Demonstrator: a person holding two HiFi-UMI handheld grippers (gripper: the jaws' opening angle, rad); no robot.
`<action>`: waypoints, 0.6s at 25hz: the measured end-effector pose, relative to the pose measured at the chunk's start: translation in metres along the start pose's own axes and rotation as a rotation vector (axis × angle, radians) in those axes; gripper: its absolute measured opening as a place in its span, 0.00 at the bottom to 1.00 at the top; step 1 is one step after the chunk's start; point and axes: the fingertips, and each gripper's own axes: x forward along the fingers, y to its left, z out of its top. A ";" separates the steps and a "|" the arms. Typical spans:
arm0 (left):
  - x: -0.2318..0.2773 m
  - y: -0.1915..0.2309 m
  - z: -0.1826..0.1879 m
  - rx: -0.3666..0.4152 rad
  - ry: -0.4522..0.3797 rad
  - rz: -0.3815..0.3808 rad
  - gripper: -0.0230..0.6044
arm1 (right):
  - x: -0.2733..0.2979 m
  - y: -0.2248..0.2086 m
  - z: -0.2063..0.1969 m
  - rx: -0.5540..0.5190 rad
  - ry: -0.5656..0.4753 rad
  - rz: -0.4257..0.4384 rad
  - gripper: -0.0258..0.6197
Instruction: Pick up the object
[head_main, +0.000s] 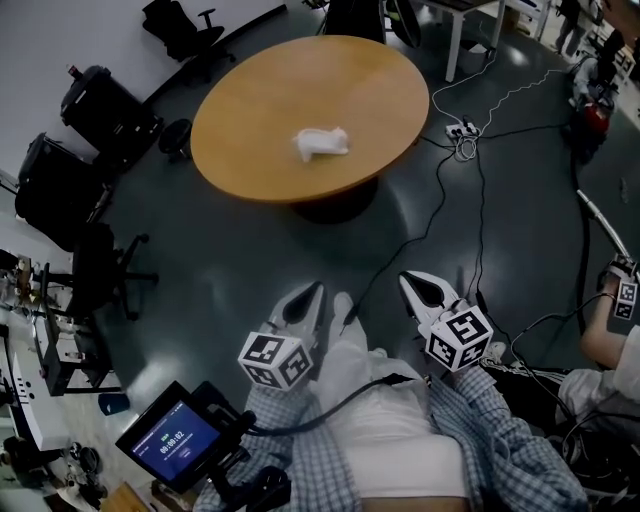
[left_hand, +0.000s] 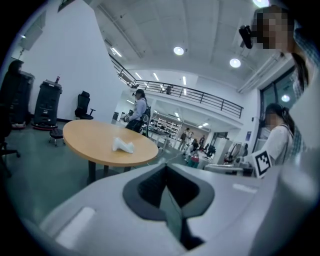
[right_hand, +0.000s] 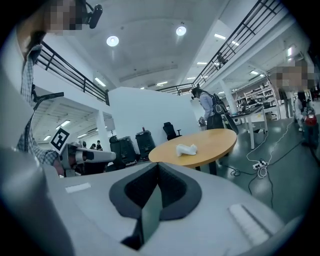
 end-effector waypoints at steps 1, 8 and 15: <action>0.002 0.001 0.001 0.001 -0.002 0.002 0.04 | 0.002 -0.002 0.001 -0.004 -0.001 -0.001 0.04; 0.010 0.005 0.003 0.008 -0.016 0.000 0.04 | 0.010 -0.005 0.003 -0.042 0.011 0.003 0.04; 0.072 0.058 0.031 -0.024 -0.027 -0.021 0.04 | 0.083 -0.041 0.027 -0.081 0.043 -0.015 0.04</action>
